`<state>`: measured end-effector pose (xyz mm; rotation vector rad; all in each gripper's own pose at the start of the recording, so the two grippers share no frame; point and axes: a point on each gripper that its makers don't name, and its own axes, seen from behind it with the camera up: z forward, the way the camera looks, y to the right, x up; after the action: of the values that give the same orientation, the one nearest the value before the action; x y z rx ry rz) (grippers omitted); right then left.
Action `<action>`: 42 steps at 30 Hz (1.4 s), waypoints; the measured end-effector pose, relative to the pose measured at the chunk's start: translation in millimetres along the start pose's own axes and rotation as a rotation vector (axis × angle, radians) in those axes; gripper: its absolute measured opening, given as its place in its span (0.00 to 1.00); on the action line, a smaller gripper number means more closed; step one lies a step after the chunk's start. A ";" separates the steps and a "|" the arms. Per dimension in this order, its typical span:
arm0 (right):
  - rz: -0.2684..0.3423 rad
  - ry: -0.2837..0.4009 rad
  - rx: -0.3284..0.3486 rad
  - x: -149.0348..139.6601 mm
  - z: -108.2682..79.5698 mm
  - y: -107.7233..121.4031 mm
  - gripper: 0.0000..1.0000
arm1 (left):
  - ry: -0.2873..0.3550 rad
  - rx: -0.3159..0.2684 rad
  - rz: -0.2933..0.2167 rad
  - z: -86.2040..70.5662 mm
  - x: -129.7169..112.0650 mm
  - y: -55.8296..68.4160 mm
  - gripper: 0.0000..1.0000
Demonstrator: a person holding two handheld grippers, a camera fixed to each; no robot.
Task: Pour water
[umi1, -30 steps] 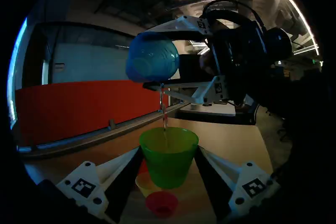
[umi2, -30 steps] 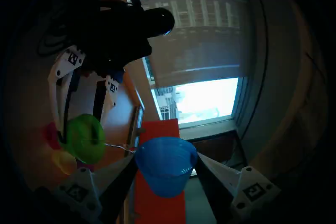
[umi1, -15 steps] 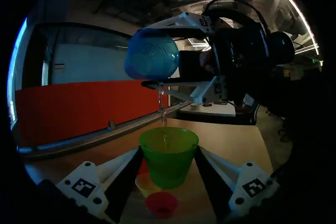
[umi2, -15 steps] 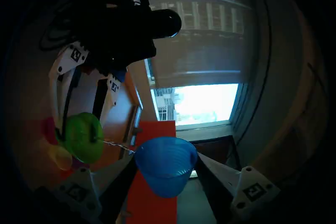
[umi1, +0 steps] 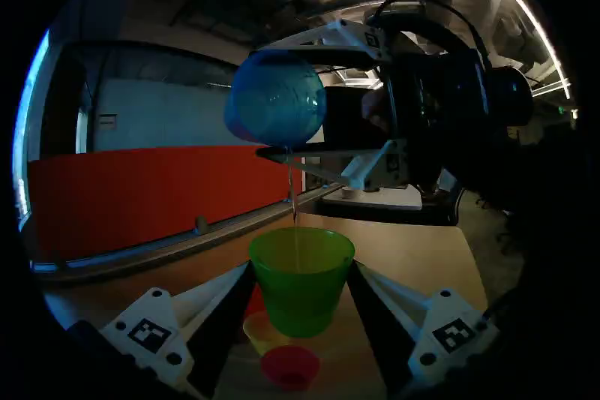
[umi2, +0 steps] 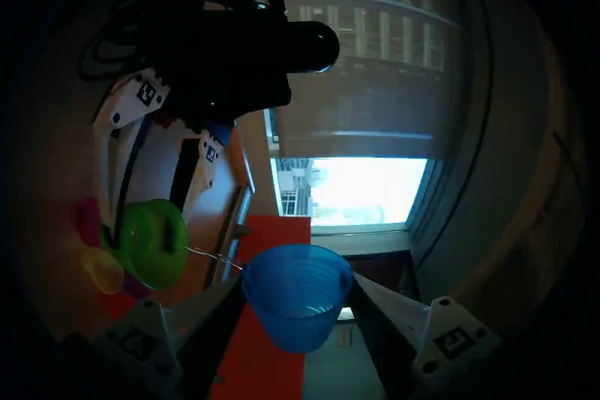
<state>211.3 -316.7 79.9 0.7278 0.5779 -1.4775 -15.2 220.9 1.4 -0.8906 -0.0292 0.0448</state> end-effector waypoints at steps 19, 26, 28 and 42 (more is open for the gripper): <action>-0.035 0.007 0.002 5.3 -0.7 -1.1 0.91 | 0.006 0.008 -0.004 0.7 2.5 -3.4 0.85; -0.024 0.009 0.002 6.4 -0.4 -1.7 0.91 | 0.007 0.011 -0.006 -0.6 2.9 -4.8 0.85; -0.011 0.009 0.001 6.3 -0.5 -2.3 0.91 | 0.007 0.012 -0.006 -0.6 3.1 -5.1 0.85; 0.354 0.030 -0.009 1.0 -9.1 -15.9 0.91 | 0.003 0.017 -0.004 -2.7 2.0 -6.7 0.85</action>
<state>196.3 -309.9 71.8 0.8010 0.4511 -1.1364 -12.8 214.7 4.9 -0.8737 -0.0272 0.0398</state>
